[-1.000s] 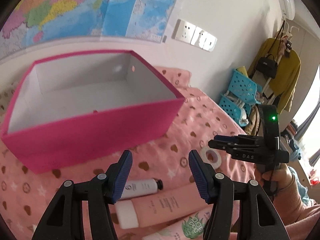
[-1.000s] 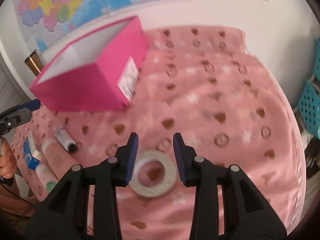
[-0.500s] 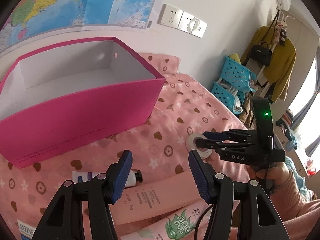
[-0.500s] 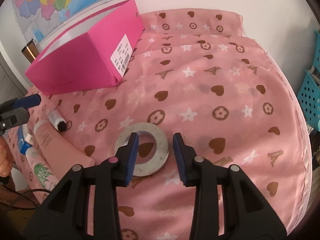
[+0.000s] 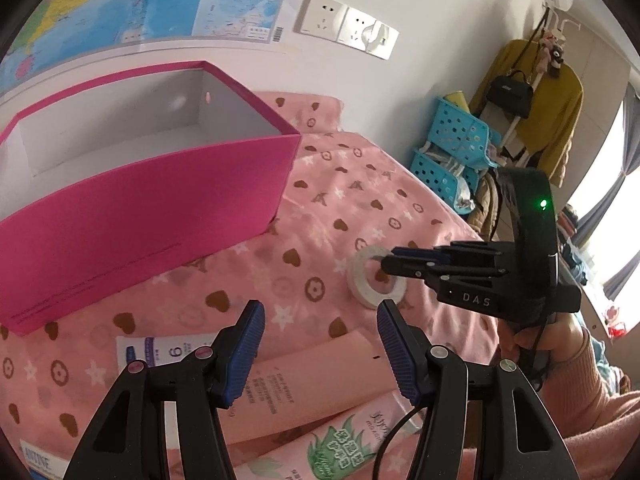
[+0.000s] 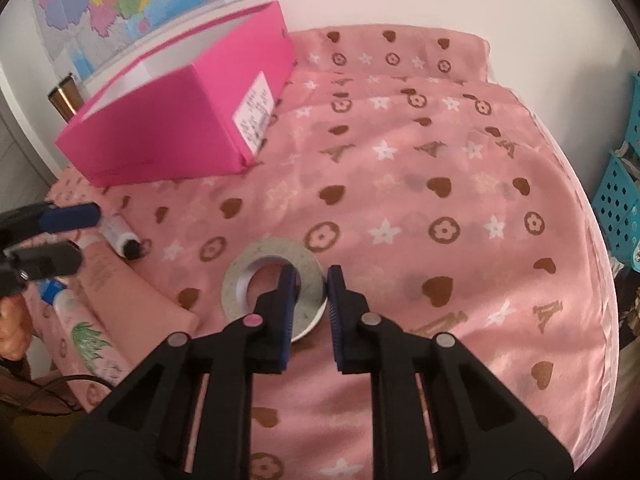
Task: Organize rigid objects
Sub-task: 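Close the right gripper on the white tape roll on the bed, then carry the tape roll with the right gripper over the magenta box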
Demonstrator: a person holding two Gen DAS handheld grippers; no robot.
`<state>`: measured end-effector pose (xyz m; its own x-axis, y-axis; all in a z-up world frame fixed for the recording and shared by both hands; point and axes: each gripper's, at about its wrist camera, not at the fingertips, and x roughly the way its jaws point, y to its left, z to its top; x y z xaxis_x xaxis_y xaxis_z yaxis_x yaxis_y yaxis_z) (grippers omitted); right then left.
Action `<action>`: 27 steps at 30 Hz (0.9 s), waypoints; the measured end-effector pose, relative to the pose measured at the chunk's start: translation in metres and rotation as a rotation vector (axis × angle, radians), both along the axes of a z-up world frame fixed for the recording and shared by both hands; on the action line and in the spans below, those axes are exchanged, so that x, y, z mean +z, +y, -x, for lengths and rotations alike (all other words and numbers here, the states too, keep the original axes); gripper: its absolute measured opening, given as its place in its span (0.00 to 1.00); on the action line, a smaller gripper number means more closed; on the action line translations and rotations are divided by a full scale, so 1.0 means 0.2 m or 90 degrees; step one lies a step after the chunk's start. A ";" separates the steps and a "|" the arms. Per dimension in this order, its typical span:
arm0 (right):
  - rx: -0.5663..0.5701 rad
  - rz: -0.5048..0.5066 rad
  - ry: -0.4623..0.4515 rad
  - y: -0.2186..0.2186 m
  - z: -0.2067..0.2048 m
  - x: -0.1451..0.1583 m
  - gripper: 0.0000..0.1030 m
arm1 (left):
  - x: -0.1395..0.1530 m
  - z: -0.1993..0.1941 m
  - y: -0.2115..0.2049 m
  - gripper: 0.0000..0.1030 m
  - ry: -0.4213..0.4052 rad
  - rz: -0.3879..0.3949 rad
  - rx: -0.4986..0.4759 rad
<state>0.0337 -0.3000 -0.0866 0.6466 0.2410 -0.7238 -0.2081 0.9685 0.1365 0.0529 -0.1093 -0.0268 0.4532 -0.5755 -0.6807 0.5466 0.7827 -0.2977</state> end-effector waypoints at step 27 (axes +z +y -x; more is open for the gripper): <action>0.144 -0.039 -0.105 0.41 -0.02 0.30 0.17 | 0.11 -0.02 0.11 0.42 -0.031 0.032 0.026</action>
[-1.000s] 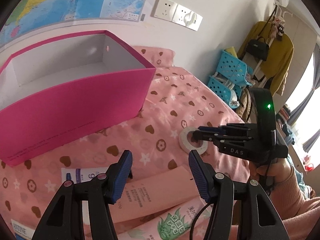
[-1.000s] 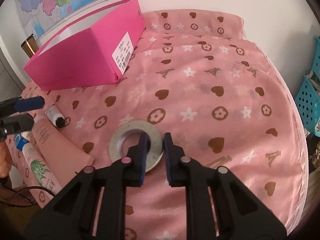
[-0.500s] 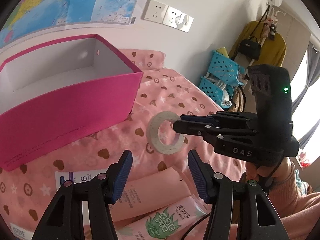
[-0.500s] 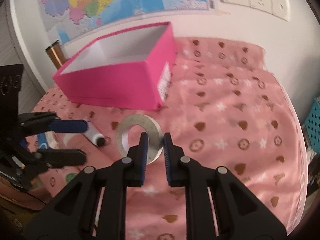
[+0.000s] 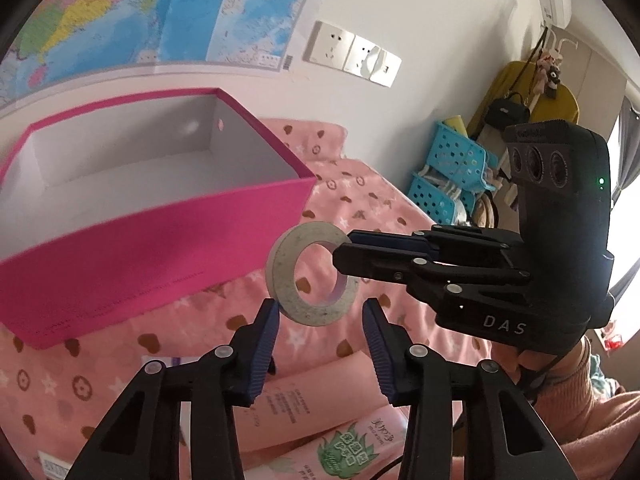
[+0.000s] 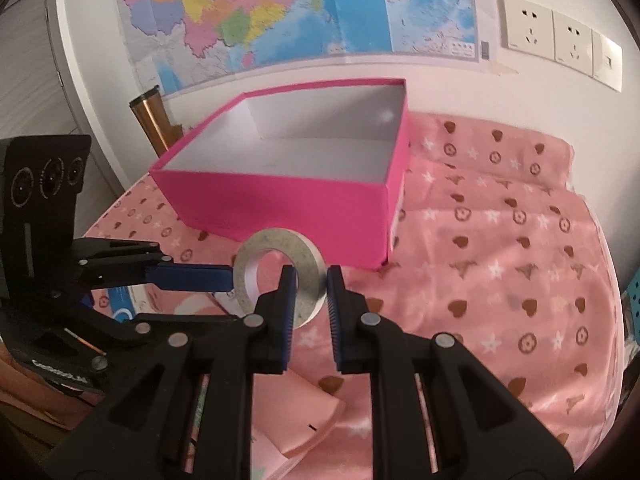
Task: Organize rigid objects
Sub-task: 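Carry the tape roll with the right gripper over the magenta box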
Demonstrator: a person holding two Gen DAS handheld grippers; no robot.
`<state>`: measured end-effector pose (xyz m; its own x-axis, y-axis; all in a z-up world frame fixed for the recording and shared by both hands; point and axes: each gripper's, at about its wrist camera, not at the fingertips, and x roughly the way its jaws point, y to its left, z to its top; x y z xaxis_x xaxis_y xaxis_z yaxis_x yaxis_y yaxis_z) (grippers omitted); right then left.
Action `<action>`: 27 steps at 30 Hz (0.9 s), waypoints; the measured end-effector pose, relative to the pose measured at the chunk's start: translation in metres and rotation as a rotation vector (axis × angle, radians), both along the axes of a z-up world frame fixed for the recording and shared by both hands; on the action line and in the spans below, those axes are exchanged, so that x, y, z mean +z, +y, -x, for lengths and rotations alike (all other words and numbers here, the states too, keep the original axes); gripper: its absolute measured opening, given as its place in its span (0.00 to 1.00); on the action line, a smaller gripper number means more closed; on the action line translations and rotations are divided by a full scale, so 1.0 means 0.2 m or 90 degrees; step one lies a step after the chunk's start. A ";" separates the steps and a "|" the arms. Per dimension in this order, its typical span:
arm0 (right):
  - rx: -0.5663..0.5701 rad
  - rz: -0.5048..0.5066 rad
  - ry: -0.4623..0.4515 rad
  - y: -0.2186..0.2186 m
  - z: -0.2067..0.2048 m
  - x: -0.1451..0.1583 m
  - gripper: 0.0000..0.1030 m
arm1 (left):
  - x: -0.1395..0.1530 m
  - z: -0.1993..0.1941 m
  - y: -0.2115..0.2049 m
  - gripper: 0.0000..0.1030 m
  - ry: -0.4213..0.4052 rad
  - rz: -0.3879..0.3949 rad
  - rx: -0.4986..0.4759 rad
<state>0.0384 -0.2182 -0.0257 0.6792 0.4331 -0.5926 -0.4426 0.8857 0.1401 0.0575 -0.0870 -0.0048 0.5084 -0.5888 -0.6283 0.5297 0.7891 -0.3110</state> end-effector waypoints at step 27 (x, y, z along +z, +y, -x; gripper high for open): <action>0.029 -0.014 -0.054 0.10 -0.25 0.26 0.17 | 0.23 -0.22 0.09 0.42 -0.072 -0.028 0.056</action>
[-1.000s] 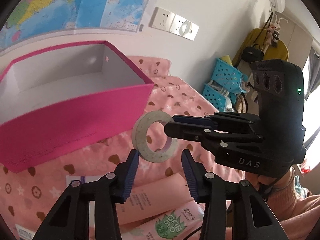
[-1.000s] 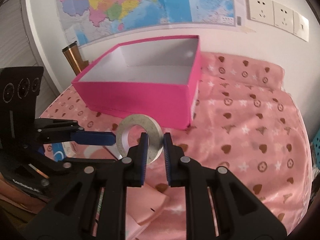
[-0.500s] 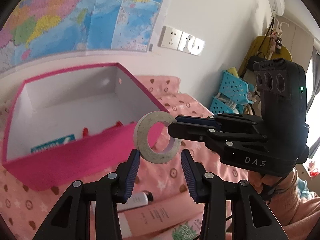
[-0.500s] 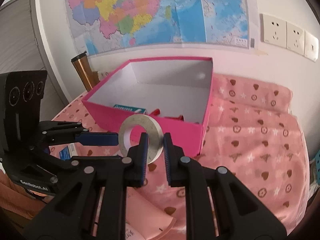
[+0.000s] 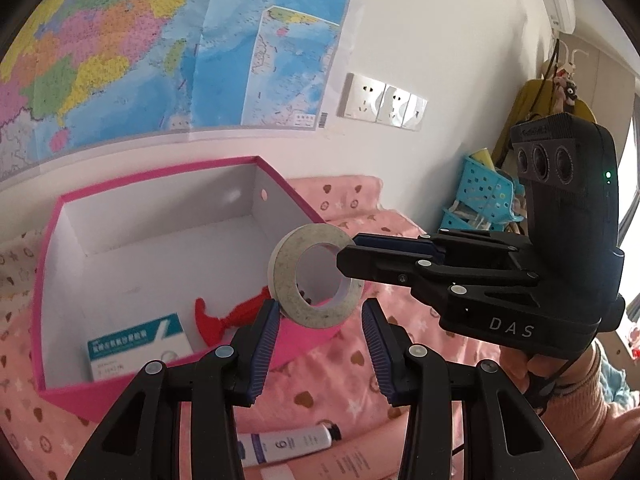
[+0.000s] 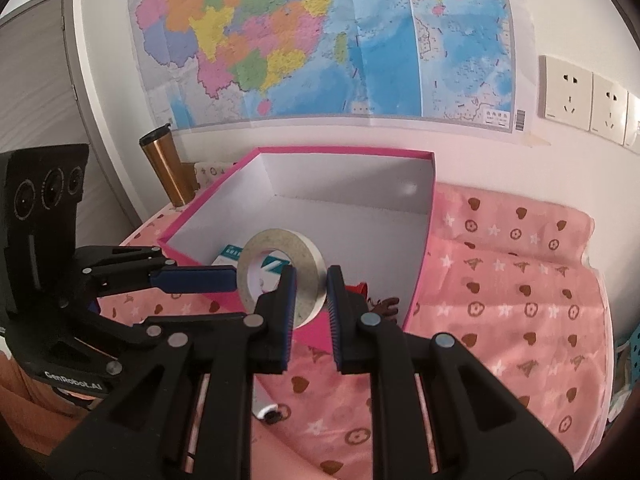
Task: Organize rigid objects
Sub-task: 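Carry the tape roll with the right gripper over the magenta box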
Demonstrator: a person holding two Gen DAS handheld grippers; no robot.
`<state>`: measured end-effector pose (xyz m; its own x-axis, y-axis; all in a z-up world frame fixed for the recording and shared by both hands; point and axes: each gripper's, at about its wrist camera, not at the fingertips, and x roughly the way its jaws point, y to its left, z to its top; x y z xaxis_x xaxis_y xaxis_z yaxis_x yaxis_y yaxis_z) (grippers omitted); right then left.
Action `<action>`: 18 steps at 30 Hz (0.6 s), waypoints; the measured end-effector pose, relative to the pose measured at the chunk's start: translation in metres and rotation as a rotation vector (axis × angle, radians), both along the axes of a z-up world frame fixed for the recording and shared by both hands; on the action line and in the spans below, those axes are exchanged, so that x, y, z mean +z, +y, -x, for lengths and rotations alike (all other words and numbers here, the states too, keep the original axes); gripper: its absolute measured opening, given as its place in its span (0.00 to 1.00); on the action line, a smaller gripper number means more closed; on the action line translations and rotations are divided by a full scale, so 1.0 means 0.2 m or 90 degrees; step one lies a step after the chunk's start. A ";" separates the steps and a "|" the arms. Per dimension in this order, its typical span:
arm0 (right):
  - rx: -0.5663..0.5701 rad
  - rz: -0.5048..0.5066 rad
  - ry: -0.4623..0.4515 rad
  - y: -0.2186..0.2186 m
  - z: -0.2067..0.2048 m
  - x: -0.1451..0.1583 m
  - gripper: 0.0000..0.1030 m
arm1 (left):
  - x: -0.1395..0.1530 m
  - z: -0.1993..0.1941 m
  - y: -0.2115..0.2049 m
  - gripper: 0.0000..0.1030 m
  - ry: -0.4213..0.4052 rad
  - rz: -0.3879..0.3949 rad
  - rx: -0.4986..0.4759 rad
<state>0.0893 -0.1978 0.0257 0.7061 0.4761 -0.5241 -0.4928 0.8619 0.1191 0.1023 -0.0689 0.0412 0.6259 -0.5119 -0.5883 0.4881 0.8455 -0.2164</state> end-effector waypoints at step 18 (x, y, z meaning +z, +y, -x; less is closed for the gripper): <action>-0.017 0.000 0.023 0.01 -0.18 0.00 0.17 | -0.02 -0.16 0.01 0.42 0.025 -0.003 0.019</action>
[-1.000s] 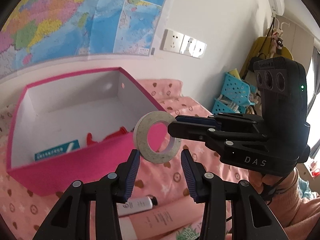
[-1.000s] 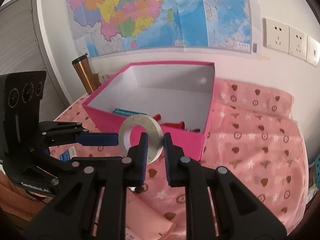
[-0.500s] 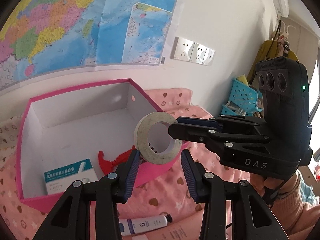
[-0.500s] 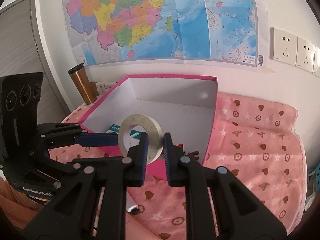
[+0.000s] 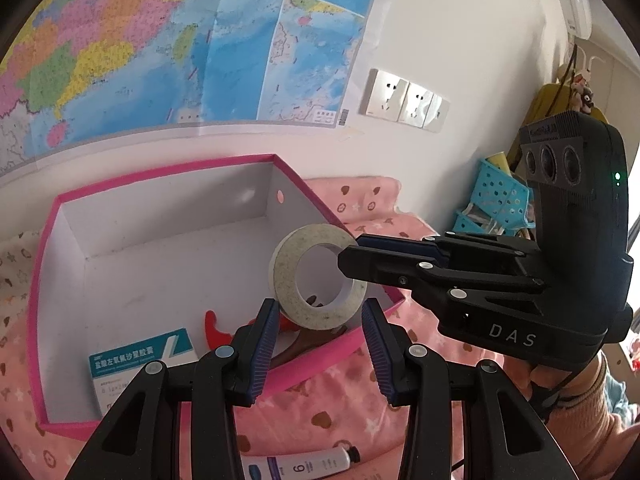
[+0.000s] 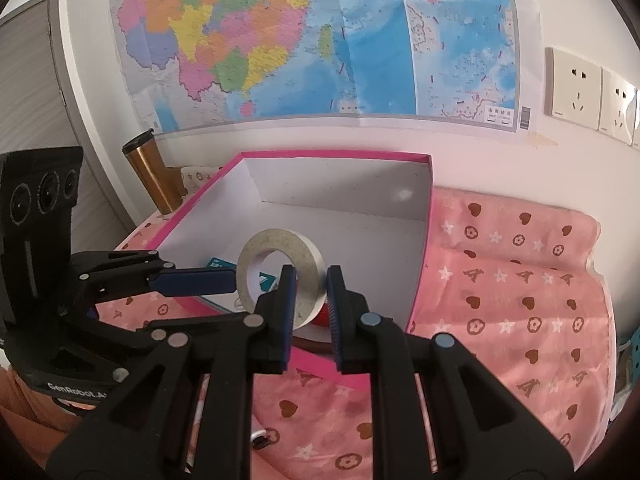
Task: Organize rigid objects
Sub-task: 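Carry the tape roll with the right gripper over the magenta box, then lower the tape roll into the box and open the right gripper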
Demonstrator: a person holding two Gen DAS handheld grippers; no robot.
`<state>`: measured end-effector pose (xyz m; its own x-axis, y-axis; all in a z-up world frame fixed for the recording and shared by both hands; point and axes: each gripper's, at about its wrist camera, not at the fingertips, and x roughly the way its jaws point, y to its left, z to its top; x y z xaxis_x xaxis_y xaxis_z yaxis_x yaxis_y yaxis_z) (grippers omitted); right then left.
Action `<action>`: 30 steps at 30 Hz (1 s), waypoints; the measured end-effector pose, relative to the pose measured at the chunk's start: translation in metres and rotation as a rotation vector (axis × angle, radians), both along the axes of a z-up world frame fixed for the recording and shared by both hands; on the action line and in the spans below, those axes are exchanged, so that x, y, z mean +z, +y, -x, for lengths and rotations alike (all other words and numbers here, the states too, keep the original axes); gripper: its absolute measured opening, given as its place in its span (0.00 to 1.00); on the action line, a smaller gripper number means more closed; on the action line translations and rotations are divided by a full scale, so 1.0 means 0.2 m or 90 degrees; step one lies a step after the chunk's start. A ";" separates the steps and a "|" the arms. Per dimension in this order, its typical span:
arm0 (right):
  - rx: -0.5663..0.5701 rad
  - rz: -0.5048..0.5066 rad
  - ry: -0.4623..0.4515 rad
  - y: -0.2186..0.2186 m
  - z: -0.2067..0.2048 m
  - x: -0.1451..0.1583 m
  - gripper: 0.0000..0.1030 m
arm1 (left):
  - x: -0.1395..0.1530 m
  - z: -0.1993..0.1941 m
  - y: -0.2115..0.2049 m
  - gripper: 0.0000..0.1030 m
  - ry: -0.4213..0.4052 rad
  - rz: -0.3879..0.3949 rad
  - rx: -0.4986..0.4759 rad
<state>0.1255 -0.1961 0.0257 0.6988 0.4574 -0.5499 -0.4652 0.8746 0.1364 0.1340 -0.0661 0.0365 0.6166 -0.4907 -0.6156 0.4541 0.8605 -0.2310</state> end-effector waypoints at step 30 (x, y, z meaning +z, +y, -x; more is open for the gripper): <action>-0.036 0.009 0.069 0.00 -0.13 -0.13 0.23 | -0.13 -0.16 -0.01 0.42 0.058 -0.014 0.013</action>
<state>0.1505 -0.1960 -0.0012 0.6592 0.4104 -0.6301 -0.3979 0.9014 0.1708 0.1662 -0.0687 0.0107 0.5676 -0.4639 -0.6802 0.4139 0.8749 -0.2513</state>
